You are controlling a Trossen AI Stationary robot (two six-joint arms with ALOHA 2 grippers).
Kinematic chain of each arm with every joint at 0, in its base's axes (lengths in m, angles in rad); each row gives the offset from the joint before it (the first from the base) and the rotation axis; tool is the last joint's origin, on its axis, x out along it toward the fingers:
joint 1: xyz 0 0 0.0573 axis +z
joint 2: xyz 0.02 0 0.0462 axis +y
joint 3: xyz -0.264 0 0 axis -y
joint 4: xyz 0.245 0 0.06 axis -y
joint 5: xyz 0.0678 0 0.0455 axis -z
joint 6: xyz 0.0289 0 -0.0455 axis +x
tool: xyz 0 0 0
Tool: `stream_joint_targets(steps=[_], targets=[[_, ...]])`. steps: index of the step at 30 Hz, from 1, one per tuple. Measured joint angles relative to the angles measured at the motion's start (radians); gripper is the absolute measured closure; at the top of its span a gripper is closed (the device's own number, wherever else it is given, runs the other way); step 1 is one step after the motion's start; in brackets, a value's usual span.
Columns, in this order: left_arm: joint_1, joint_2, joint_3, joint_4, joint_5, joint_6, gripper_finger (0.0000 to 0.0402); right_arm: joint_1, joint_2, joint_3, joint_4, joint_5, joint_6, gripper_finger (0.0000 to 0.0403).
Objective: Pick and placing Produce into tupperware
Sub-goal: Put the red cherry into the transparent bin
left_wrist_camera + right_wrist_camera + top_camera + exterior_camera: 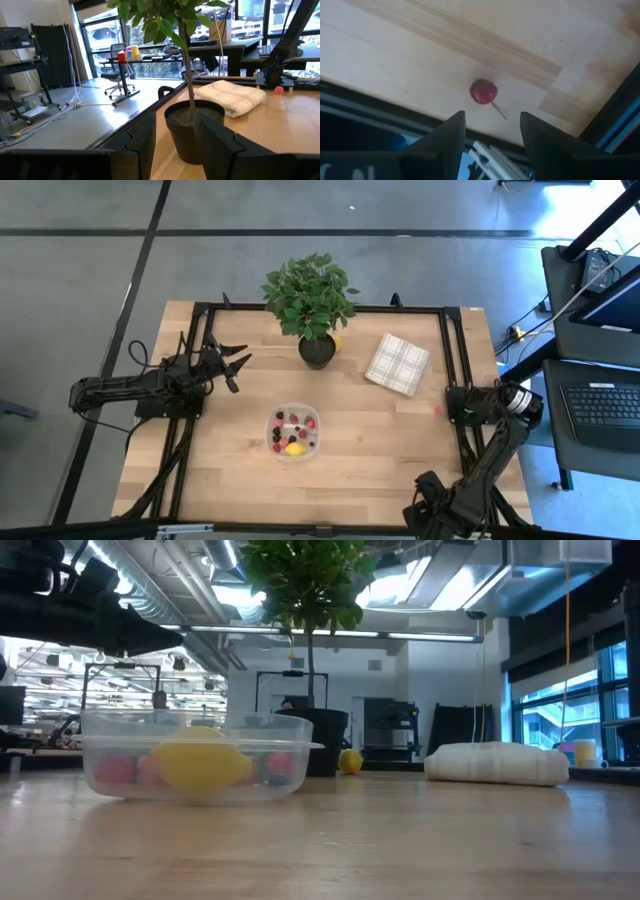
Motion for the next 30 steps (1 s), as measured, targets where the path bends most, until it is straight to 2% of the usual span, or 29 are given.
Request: stream_joint_targets(steps=[15, 24, 30], targets=[[0.000, 0.000, 0.000, 0.000, 0.000, -0.001, 0.0276, -0.001, 0.078, -0.003, 0.044, 0.003, -0.075, 0.0212], [0.000, 0.000, 0.000, 0.000, 0.000, -0.001, 0.0276, -0.001, 0.073, -0.118, 0.205, 0.003, -0.080, 0.0212], [0.000, 0.000, 0.000, 0.001, 0.000, -0.002, 0.0276, -0.003, 0.071, -0.147, 0.241, 0.001, -0.081, 0.0241]])
